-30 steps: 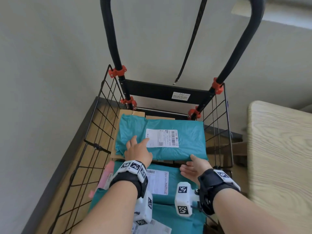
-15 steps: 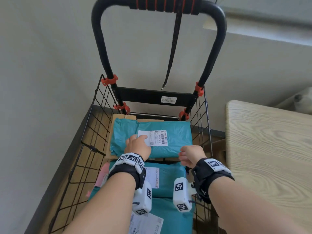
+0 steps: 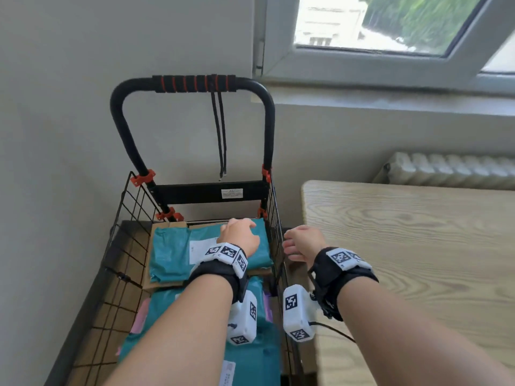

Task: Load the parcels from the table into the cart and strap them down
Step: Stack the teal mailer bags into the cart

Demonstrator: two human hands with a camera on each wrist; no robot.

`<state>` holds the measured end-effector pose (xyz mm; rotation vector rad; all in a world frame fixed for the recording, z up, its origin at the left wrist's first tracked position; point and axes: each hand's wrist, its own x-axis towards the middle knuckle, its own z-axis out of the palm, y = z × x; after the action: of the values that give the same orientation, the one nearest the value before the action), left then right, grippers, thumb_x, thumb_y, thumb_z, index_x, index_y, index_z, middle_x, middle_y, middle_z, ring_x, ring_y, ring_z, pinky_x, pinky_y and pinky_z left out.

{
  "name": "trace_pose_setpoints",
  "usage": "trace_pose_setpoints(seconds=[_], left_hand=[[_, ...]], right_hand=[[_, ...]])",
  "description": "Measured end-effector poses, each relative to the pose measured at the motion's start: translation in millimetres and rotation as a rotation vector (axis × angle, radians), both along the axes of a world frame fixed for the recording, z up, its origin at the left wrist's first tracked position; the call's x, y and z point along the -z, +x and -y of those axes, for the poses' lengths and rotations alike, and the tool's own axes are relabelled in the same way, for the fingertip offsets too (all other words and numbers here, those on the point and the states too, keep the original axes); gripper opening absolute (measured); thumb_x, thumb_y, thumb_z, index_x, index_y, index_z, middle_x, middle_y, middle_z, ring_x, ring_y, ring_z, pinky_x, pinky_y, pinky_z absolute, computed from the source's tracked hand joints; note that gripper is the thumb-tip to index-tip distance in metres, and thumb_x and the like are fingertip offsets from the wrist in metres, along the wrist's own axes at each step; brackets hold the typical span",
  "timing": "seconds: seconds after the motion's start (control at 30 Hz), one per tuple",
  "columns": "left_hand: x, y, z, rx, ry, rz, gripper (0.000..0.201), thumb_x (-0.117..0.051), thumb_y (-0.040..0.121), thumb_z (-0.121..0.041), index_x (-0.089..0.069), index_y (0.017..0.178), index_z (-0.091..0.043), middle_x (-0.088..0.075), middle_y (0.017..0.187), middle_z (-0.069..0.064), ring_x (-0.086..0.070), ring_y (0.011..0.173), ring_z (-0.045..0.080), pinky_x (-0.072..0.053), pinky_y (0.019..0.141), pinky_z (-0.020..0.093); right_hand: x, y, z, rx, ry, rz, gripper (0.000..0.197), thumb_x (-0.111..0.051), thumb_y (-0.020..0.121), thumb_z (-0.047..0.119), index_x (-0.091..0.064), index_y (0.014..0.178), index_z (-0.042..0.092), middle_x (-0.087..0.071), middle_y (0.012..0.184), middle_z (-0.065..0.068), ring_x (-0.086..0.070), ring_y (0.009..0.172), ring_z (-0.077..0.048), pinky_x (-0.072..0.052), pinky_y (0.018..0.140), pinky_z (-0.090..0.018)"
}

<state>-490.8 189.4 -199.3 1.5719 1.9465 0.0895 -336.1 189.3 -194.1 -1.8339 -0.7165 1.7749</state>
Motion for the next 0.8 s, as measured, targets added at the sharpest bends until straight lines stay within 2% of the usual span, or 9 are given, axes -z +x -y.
trace_pose_setpoints(seconds=[0.07, 0.13, 0.2, 0.27, 0.37, 0.5, 0.63, 0.8], left_hand=[[-10.9, 24.8, 3.2, 0.048, 0.018, -0.009, 0.039, -0.052, 0.094, -0.028, -0.054, 0.132, -0.03, -0.044, 0.14, 0.006, -0.039, 0.13, 0.029, -0.039, 0.105, 0.039], [-19.6, 52.4, 7.6, 0.088, 0.03, -0.012, 0.037, -0.052, 0.094, -0.028, -0.056, 0.131, -0.029, -0.047, 0.139, 0.007, -0.041, 0.129, 0.03, -0.039, 0.105, 0.039], [-25.5, 82.8, 13.6, 0.131, 0.027, -0.003, 0.037, -0.052, 0.093, -0.028, -0.057, 0.129, -0.028, -0.05, 0.137, 0.007, -0.042, 0.128, 0.032, -0.039, 0.105, 0.039], [-30.2, 117.9, 23.2, 0.177, 0.012, 0.001, 0.038, -0.051, 0.091, -0.027, -0.058, 0.128, -0.029, -0.051, 0.137, 0.005, -0.043, 0.128, 0.03, -0.04, 0.106, 0.04], [-35.6, 170.0, 39.8, 0.233, 0.005, -0.002, 0.043, -0.05, 0.089, -0.023, -0.056, 0.132, -0.029, -0.051, 0.139, 0.003, -0.043, 0.13, 0.027, -0.041, 0.106, 0.039], [-40.3, 244.1, 69.6, 0.286, 0.028, -0.019, 0.041, -0.053, 0.092, -0.022, -0.056, 0.132, -0.028, -0.053, 0.138, 0.0, -0.046, 0.128, 0.022, -0.043, 0.102, 0.036], [-45.7, 323.9, 102.5, 0.382, 0.025, -0.061, 0.033, -0.055, 0.092, -0.023, -0.062, 0.124, -0.023, -0.059, 0.13, 0.002, -0.05, 0.124, 0.024, -0.045, 0.1, 0.035], [-56.8, 423.2, 139.1, 0.488, 0.068, -0.092, 0.042, -0.052, 0.093, -0.024, -0.053, 0.134, -0.023, -0.057, 0.134, 0.004, -0.05, 0.125, 0.025, -0.043, 0.099, 0.034]], right_hand=[[-9.6, 23.0, 9.3, -0.065, 0.118, 0.215, 0.021, -0.046, 0.093, 0.007, -0.05, 0.074, 0.014, -0.055, 0.063, -0.006, -0.05, 0.047, -0.016, -0.042, 0.046, -0.022], [-17.0, 50.4, 20.4, -0.137, 0.196, 0.397, 0.018, -0.046, 0.09, 0.01, -0.055, 0.075, 0.013, -0.06, 0.068, -0.008, -0.055, 0.056, -0.022, -0.046, 0.054, -0.028], [-23.6, 81.3, 30.8, -0.266, 0.272, 0.603, 0.016, -0.048, 0.089, 0.017, -0.059, 0.078, 0.017, -0.07, 0.08, -0.007, -0.066, 0.075, -0.026, -0.055, 0.071, -0.036], [-32.4, 116.3, 47.0, -0.381, 0.302, 0.775, 0.015, -0.049, 0.091, 0.023, -0.063, 0.087, 0.018, -0.071, 0.092, -0.005, -0.066, 0.091, -0.026, -0.053, 0.081, -0.034], [-39.8, 166.5, 70.0, -0.516, 0.316, 0.968, 0.023, -0.046, 0.094, 0.028, -0.063, 0.105, 0.017, -0.066, 0.104, -0.005, -0.06, 0.1, -0.026, -0.045, 0.081, -0.031], [-45.6, 234.5, 110.5, -0.66, 0.39, 1.145, 0.021, -0.044, 0.095, 0.025, -0.059, 0.107, 0.016, -0.064, 0.111, -0.006, -0.06, 0.104, -0.028, -0.048, 0.084, -0.035], [-51.4, 308.6, 155.5, -0.824, 0.457, 1.281, 0.026, -0.047, 0.095, 0.02, -0.053, 0.12, 0.014, -0.055, 0.121, -0.007, -0.051, 0.115, -0.026, -0.045, 0.087, -0.037], [-58.6, 403.5, 202.4, -0.828, 0.47, 1.389, 0.032, -0.05, 0.093, 0.018, -0.05, 0.124, 0.016, -0.052, 0.123, -0.007, -0.049, 0.117, -0.025, -0.046, 0.09, -0.038]])
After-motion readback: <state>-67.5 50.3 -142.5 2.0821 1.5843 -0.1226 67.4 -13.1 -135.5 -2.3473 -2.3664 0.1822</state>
